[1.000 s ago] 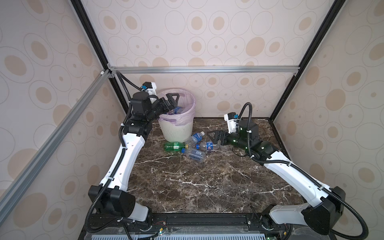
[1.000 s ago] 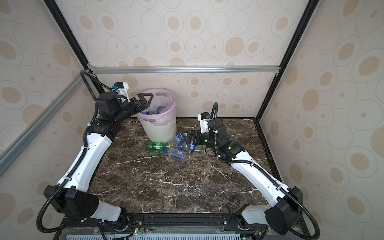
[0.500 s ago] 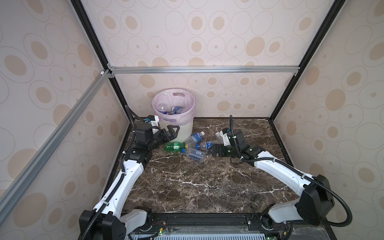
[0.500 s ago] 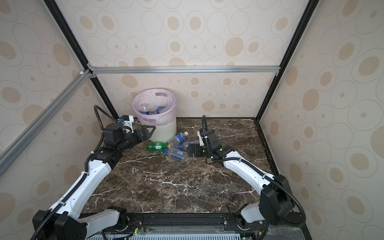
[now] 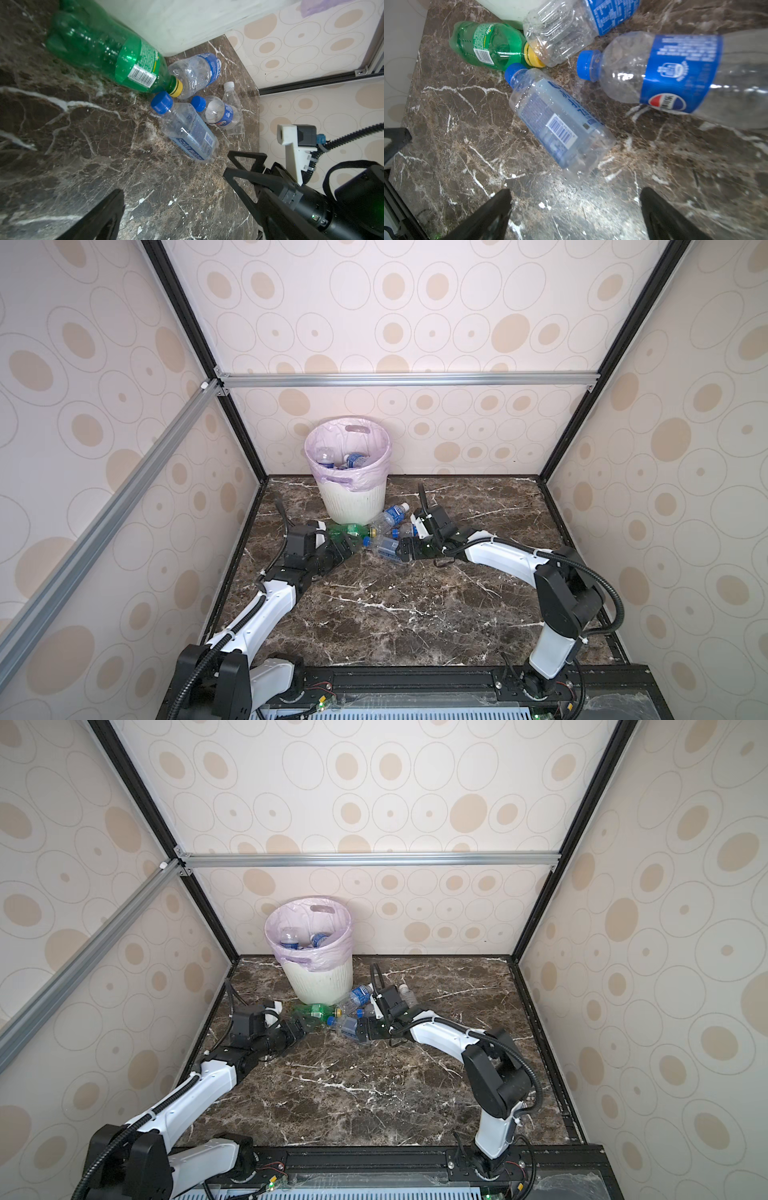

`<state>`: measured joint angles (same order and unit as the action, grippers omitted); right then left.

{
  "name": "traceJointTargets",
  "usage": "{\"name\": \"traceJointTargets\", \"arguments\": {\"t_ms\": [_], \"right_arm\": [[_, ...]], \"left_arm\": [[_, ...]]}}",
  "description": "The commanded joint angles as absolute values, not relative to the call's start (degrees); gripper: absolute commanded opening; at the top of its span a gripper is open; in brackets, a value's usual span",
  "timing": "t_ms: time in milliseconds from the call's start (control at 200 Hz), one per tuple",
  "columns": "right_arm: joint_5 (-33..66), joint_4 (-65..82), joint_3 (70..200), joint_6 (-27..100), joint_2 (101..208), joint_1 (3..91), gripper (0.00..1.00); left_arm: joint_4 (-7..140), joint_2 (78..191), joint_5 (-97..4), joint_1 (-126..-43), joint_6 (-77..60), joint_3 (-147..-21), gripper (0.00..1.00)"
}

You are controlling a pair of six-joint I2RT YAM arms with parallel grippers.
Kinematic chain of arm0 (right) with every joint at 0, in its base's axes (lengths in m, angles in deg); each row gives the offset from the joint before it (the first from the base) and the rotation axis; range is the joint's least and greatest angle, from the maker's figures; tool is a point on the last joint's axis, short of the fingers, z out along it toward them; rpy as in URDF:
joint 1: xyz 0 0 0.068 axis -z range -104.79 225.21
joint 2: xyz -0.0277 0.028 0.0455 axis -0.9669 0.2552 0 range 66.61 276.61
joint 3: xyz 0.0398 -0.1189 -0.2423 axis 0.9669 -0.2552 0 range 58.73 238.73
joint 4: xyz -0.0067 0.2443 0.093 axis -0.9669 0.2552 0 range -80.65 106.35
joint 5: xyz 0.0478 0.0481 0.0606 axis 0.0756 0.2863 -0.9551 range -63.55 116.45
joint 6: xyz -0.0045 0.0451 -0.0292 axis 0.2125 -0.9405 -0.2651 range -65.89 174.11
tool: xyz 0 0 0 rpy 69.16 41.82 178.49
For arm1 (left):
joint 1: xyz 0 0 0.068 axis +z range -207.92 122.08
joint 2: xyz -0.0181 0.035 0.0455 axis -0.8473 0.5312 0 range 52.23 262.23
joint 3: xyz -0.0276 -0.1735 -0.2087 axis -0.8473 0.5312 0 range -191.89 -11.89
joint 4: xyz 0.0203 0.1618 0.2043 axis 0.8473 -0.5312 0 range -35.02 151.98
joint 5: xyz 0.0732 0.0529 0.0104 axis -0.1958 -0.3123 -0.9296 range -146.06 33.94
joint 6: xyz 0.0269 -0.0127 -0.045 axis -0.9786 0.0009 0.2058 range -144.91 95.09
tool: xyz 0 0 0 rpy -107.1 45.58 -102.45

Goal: Throw the plastic bottles in the bin
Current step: 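Lower both grippers back toward the bottle pile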

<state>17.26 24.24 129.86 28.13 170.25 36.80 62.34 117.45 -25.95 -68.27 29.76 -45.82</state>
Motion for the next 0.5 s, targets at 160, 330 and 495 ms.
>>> {"name": "traceJointTargets", "arguments": {"t_ms": [160, 330, 495], "right_arm": [[17.57, 24.20, 134.32, 29.50, 174.52, 33.25, 1.00], [16.74, 24.50, 133.97, 28.11, 174.12, 30.16, 1.00], [21.26, 23.95, 131.85, 27.23, 169.42, 29.86, 1.00]], "left_arm": [[68.57, 113.62, -25.26, -68.36, 33.16, -41.30, 0.99], [69.44, 113.28, -25.20, -67.45, 32.25, -39.66, 0.99], [69.00, 113.94, -24.55, -65.93, 31.51, -39.85, 0.99]]}}
